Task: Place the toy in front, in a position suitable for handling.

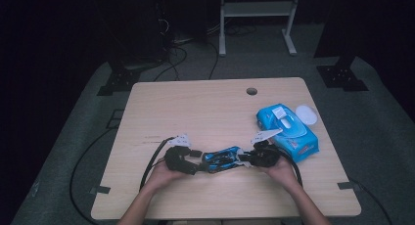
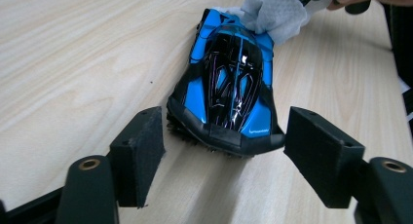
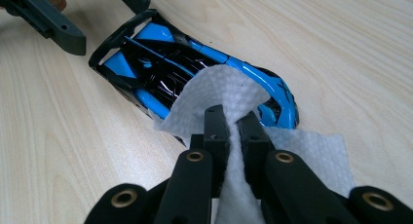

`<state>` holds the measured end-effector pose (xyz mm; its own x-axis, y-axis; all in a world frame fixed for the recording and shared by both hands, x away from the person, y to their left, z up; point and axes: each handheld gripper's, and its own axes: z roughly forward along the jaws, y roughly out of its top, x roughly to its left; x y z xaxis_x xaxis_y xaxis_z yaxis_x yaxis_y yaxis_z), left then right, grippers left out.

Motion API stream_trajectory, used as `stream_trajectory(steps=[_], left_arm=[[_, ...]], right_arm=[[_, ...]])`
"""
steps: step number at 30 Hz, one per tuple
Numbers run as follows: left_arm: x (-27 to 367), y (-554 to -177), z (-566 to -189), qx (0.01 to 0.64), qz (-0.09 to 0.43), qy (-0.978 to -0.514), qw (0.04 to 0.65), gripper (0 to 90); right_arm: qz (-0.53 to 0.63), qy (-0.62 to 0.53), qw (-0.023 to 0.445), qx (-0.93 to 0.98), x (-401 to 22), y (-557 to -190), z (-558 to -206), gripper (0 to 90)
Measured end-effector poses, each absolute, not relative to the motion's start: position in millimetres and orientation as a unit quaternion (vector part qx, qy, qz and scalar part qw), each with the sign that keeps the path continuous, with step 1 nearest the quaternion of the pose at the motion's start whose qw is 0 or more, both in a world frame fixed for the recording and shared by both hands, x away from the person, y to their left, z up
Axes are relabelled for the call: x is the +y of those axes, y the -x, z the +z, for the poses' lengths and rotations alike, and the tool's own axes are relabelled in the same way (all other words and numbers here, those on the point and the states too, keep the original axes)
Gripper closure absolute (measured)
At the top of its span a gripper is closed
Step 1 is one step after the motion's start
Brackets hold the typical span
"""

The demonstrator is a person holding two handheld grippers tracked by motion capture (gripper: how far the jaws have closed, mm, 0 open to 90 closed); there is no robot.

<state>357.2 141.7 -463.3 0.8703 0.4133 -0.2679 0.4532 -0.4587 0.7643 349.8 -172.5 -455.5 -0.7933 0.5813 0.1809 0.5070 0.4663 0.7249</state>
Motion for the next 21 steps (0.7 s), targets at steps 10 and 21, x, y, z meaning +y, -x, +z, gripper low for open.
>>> stream_trajectory(steps=[10, 21], left_arm=[[140.9, -365.5, -470.0, 0.312, -0.055, -0.837, 0.446, 37.6], [138.8, -364.5, -470.8, 0.323, -0.058, -0.837, 0.437, 45.0]], right_arm=[[0.408, -0.307, 0.044, 0.858, -169.3, -348.3, -456.2, 84.4], [0.415, -0.301, 0.055, 0.857, -169.0, -344.1, -458.1, 84.7]])
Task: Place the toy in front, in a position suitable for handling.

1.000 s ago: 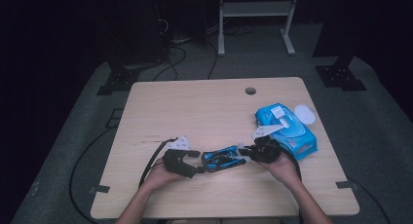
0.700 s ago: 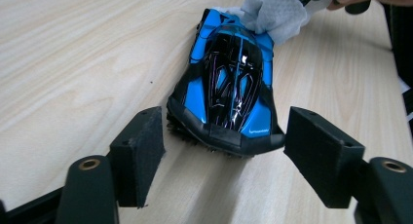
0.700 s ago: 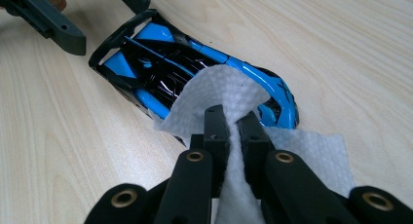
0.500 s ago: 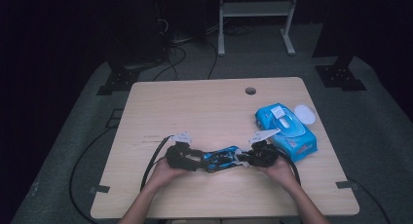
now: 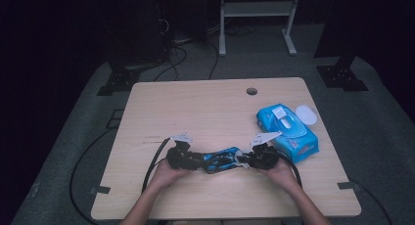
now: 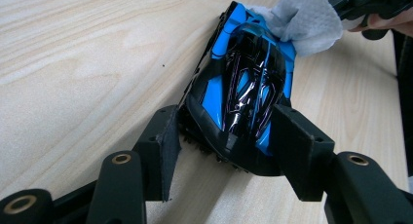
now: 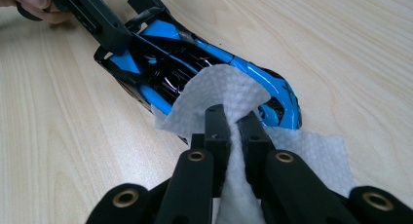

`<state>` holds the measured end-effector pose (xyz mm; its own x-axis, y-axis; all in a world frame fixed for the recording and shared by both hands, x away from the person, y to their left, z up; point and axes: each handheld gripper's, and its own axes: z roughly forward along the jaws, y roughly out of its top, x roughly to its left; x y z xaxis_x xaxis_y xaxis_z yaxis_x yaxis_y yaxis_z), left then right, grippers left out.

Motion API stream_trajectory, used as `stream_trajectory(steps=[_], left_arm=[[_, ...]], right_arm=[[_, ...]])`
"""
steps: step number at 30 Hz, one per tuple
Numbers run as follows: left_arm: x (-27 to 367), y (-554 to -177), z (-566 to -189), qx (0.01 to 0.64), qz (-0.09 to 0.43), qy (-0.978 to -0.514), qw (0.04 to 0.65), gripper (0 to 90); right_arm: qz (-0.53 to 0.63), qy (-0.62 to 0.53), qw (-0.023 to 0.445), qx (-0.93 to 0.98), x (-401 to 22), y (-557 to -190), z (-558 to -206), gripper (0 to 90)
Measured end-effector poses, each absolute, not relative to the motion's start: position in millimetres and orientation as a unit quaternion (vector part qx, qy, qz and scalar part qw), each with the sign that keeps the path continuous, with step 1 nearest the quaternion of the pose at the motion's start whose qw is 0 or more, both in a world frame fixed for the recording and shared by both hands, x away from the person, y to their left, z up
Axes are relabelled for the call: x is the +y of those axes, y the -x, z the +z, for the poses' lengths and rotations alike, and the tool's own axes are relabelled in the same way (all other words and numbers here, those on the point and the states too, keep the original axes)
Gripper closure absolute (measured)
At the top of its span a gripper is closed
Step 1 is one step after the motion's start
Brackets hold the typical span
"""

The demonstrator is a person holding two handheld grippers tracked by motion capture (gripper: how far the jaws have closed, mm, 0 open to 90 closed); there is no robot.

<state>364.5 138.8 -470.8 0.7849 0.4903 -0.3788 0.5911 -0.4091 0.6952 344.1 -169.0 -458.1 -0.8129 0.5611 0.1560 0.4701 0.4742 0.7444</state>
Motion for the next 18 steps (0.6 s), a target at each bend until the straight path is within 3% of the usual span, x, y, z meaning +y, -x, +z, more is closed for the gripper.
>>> stream_trajectory(steps=[11, 16, 18], left_arm=[[136.3, -359.6, -466.8, 0.306, -0.017, -0.848, 0.432, 51.0], [135.9, -358.5, -465.9, 0.304, -0.012, -0.850, 0.431, 51.3], [136.6, -359.1, -466.4, 0.307, -0.027, -0.847, 0.433, 47.5]], right_arm=[[0.417, -0.302, 0.064, 0.855, -168.4, -339.8, -458.6, 84.8], [0.420, -0.301, 0.069, 0.853, -168.8, -337.7, -459.4, 84.8], [0.421, -0.301, 0.070, 0.853, -169.0, -337.2, -459.6, 84.8]])
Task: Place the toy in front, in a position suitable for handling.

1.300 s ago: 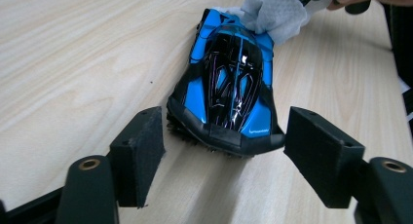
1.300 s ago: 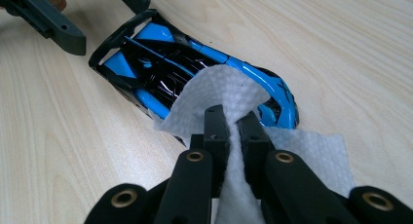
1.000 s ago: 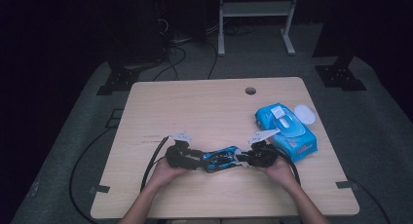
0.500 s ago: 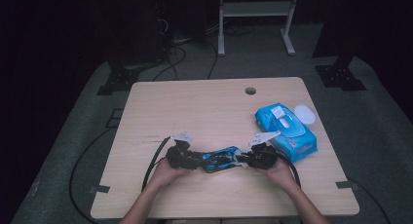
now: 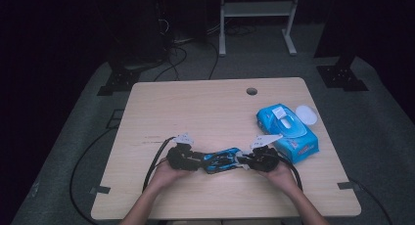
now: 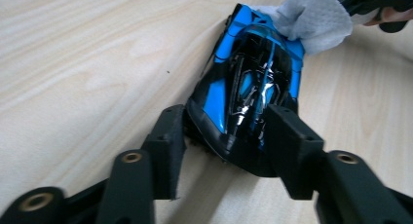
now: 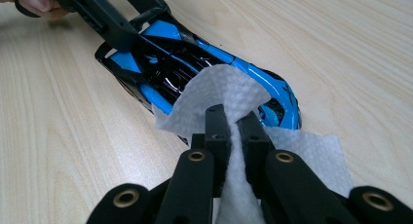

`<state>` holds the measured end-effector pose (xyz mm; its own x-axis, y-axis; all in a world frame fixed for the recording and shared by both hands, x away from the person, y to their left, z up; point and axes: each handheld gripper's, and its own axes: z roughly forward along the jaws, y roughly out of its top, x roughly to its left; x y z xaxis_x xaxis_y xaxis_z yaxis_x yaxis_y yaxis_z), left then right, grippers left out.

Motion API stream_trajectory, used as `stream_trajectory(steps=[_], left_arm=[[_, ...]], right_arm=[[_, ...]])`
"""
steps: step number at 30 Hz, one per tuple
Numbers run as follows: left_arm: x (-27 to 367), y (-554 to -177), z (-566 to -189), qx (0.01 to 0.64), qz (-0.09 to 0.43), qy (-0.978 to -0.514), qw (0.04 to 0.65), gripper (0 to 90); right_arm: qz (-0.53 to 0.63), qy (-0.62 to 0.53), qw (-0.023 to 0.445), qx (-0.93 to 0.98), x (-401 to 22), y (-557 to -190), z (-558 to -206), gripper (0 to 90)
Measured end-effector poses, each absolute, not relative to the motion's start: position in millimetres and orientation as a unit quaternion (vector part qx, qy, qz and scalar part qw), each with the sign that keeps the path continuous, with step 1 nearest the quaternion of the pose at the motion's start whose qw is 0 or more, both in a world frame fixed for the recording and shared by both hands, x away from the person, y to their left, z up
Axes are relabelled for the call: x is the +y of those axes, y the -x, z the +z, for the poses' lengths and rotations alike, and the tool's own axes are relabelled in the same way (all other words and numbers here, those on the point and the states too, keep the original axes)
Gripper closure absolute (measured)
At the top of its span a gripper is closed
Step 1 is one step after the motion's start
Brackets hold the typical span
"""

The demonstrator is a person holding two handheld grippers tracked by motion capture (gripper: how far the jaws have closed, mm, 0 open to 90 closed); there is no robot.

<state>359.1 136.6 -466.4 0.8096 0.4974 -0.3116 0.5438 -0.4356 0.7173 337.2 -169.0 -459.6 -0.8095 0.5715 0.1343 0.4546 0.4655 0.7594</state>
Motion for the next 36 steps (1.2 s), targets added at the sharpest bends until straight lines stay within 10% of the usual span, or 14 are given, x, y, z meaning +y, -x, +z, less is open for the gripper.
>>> stream_trajectory(steps=[36], left_arm=[[132, -345, -461, 0.267, 0.025, -0.860, 0.434, 55.5]], right_arm=[[0.422, -0.311, 0.092, 0.847, -187, -334, -450, 84.4]])
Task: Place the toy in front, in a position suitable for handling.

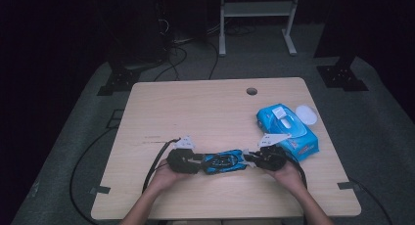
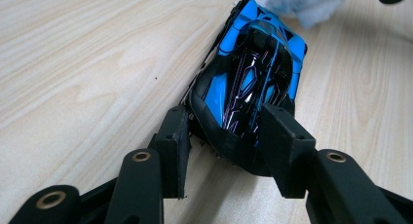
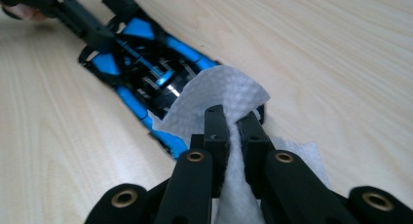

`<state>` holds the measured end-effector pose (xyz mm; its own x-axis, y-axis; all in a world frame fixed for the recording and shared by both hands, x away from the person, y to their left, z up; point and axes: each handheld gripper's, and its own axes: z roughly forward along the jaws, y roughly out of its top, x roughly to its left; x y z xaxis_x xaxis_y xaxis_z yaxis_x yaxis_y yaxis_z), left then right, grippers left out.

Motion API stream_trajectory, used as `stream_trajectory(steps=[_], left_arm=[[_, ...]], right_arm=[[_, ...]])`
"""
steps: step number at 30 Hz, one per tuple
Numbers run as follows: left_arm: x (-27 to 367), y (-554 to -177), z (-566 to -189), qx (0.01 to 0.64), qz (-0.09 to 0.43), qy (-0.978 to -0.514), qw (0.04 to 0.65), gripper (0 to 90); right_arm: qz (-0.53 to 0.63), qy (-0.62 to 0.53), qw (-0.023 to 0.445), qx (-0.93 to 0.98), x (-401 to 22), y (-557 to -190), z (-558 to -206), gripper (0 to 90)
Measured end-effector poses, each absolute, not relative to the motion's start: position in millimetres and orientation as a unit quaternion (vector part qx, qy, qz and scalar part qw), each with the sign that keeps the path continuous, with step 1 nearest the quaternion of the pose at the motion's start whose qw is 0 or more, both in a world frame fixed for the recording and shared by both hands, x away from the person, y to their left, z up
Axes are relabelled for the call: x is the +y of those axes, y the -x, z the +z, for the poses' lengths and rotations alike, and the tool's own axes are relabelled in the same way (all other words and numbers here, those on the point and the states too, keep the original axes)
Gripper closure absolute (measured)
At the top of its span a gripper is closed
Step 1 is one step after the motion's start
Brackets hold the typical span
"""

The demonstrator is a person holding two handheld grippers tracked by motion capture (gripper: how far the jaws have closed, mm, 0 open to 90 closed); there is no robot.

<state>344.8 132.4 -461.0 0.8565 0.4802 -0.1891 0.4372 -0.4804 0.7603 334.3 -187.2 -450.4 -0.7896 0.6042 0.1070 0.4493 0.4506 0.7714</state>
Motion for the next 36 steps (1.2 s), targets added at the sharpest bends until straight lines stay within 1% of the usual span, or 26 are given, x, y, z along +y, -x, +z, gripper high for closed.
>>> stream_trajectory(steps=[3, 5, 11, 15, 17, 20, 26, 29, 30, 36], left_arm=[[132, -343, -461, 0.260, 0.032, -0.862, 0.434, 55.8], [132, -342, -461, 0.257, 0.036, -0.861, 0.437, 56.0], [132, -340, -460, 0.250, 0.043, -0.864, 0.436, 56.0], [132, -339, -460, 0.246, 0.047, -0.864, 0.438, 56.5], [132, -339, -460, 0.245, 0.047, -0.864, 0.438, 56.5], [132, -339, -460, 0.245, 0.048, -0.863, 0.439, 56.5], [133, -338, -460, 0.234, 0.055, -0.865, 0.440, 56.5], [133, -337, -460, 0.227, 0.059, -0.866, 0.440, 56.5], [133, -337, -460, 0.227, 0.060, -0.866, 0.441, 56.5], [134, -337, -459, 0.219, 0.060, -0.867, 0.444, 56.7]], right_arm=[[0.418, -0.309, 0.094, 0.849, -187, -341, -449, 84.1], [0.417, -0.305, 0.091, 0.852, -186, -345, -450, 82.0], [0.406, -0.300, 0.075, 0.860, -182, -357, -454, 64.1], [0.414, -0.299, 0.034, 0.859, -182, -365, -456, 49.6], [0.414, -0.298, 0.010, 0.860, -179, -369, -459, 45.3], [0.415, -0.300, -0.005, 0.859, -179, -374, -461, 42.1], [0.421, -0.305, -0.044, 0.853, -182, -381, -465, 40.8], [0.422, -0.299, -0.070, 0.853, -180, -382, -468, 38.3], [0.420, -0.293, -0.069, 0.856, -178, -382, -469, 37.4], [0.415, -0.285, -0.053, 0.862, -177, -377, -465, 39.5]])
